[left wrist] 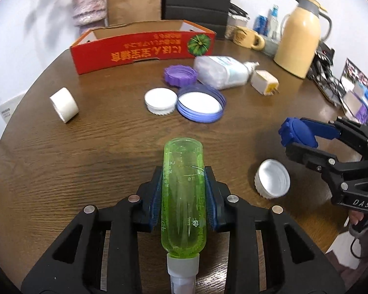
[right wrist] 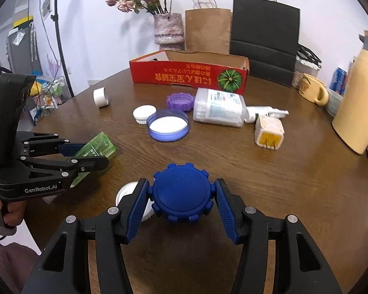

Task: Organize rigid objects
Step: 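Grasp the green spray bottle with the left gripper while the right gripper holds the blue cap, then carry both items into the cardboard box and open both grippers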

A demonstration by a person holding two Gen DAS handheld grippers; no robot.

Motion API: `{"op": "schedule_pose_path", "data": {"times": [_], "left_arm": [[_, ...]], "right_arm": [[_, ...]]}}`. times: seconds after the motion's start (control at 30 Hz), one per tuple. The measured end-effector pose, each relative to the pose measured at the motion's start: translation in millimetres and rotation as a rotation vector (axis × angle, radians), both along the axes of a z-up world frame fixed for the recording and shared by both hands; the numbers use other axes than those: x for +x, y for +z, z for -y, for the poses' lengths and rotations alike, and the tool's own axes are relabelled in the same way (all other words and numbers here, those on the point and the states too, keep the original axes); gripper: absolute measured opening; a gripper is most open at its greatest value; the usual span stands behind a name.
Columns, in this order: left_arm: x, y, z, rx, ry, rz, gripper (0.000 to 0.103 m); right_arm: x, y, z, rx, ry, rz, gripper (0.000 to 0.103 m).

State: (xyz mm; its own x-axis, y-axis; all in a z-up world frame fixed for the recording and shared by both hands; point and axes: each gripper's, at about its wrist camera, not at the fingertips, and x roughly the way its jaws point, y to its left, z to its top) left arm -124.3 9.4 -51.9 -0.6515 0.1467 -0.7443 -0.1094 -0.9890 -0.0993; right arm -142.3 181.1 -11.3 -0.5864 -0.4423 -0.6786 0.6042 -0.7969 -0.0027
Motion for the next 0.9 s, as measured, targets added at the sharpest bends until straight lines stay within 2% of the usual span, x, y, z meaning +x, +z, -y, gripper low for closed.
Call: {"op": "schedule_pose_path", "data": {"times": [0.43,0.9], "left_arm": [[-21,39,25,0.026,0.101,-0.083,0.027],[-63,76,41,0.03,0.152,-0.156,0.028]], "right_arm": [[-29,27,28,-0.001,0.058,-0.05,0.059],[-72,57,54,-0.041,0.057,-0.105,0.059]]}}
